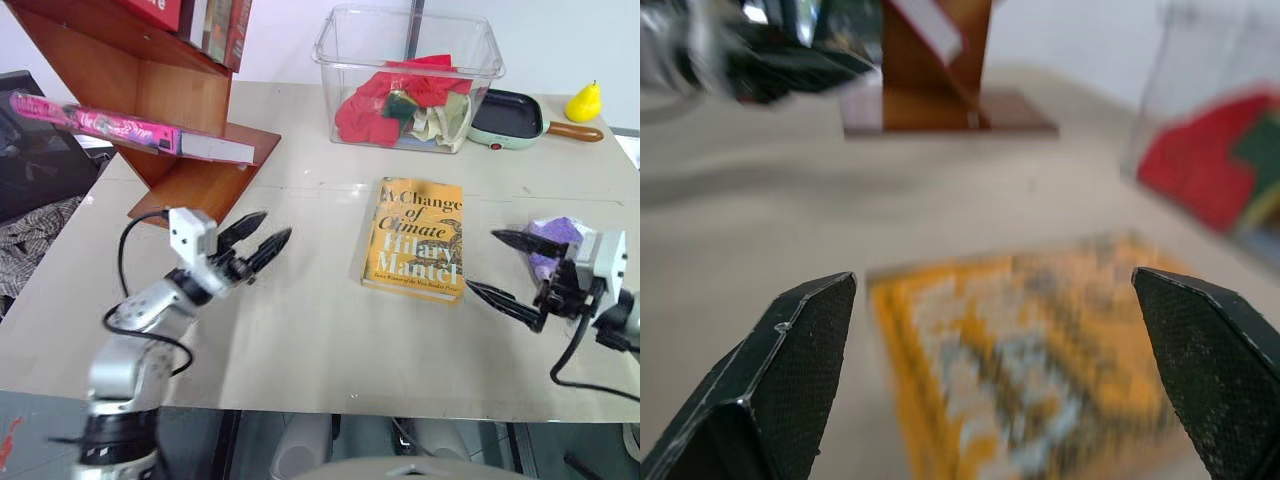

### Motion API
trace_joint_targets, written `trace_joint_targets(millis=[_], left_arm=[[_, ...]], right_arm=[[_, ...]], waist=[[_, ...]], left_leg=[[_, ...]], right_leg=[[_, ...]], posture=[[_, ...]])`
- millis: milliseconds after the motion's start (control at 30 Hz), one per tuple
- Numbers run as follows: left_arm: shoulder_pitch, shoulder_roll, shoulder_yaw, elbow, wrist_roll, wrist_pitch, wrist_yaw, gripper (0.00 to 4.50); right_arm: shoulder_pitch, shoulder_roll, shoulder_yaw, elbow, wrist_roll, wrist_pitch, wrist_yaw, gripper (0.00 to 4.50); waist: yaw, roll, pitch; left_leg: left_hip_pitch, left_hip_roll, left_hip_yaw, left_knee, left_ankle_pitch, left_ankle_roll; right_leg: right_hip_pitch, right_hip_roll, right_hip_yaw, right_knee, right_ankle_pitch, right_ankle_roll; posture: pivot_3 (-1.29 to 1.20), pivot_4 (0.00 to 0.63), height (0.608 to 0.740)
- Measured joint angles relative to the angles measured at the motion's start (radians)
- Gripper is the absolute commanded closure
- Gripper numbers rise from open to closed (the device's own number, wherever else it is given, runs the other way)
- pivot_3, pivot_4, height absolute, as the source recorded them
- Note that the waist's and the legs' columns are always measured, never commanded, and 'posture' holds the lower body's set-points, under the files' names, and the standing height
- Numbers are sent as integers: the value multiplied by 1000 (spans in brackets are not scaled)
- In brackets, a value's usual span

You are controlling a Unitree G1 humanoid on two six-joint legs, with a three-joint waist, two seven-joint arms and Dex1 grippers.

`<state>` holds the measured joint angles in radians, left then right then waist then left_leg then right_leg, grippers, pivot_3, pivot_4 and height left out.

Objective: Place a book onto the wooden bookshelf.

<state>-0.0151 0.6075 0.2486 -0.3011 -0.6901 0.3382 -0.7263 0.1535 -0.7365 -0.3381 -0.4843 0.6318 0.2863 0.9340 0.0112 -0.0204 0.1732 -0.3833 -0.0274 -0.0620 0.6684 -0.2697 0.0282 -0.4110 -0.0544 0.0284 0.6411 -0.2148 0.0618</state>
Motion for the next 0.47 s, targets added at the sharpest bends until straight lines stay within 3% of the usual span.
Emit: trace_joint_targets(millis=[200,467], left_arm=[[190,160,123,-74,-86,150,-95,84],[296,188,215,-81,-78,176,-129,84]], right_arm=[[174,-4,-119,56,-61,-60,41,0],[237,-4,-156,117,-96,-110,75,0]], waist=[[0,0,0],[0,0,0]], left_leg=[[1,1,1,0,0,0],[2,2,2,0,0,0]], right_leg=[[1,0,0,0,-2,-4],[1,0,2,-1,-3,-4]], posture=[[0,150,740],[0,150,740]])
